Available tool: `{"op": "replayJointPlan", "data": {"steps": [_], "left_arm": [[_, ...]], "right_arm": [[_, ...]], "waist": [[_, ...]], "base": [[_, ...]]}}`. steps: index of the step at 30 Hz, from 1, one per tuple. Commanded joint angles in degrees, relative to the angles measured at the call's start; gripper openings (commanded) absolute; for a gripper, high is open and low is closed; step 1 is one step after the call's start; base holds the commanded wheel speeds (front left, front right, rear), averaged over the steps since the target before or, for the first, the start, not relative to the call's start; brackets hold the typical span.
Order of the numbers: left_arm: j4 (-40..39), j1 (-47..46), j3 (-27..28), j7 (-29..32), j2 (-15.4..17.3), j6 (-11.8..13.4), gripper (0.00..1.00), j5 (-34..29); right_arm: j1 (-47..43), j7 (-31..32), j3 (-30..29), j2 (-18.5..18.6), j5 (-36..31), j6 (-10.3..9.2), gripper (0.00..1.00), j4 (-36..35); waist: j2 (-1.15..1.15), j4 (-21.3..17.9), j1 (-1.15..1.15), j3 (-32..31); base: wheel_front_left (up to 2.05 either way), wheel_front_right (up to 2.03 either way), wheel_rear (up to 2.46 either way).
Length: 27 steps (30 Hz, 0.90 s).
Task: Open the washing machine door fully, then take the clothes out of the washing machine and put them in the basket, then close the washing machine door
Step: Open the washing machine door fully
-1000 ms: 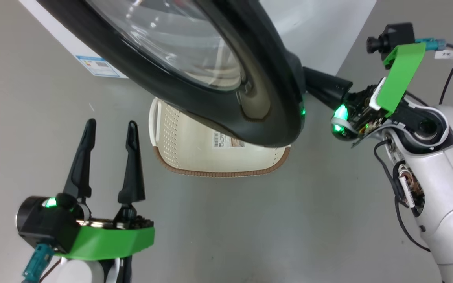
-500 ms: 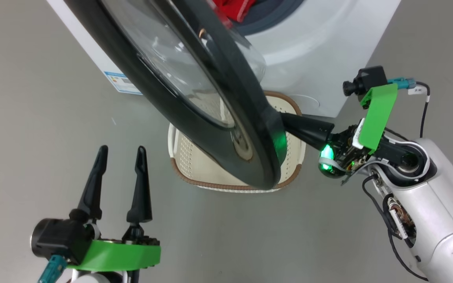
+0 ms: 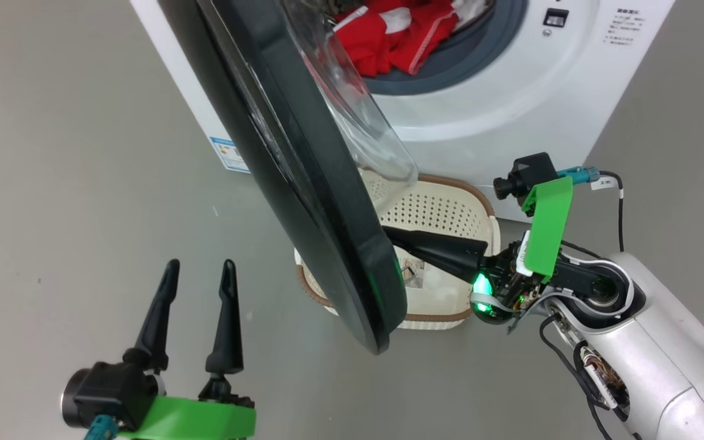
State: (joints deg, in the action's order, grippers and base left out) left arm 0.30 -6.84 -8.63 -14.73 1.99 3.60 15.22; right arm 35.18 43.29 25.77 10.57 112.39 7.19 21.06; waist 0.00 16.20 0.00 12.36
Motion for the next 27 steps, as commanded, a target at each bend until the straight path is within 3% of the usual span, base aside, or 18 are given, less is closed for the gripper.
{"op": "replayJointPlan", "data": {"steps": [1,27], "left_arm": [[-1.1,0.2,1.4,-0.3,0.9,0.5,1.0,0.2],[-0.9,1.7,-1.0,-0.3,0.9,1.9,1.0,2.1]], "right_arm": [[-1.0,-0.6,1.2,-0.6,1.0,0.3,0.0,-1.7],[-0.8,-4.5,9.5,1.1,6.1,0.3,0.0,-1.5]], "waist": [[0.0,1.4,0.0,-1.1],[0.0,9.7,0.0,-3.1]], "base": [[0.0,0.0,0.0],[0.0,0.0,0.0]]}}
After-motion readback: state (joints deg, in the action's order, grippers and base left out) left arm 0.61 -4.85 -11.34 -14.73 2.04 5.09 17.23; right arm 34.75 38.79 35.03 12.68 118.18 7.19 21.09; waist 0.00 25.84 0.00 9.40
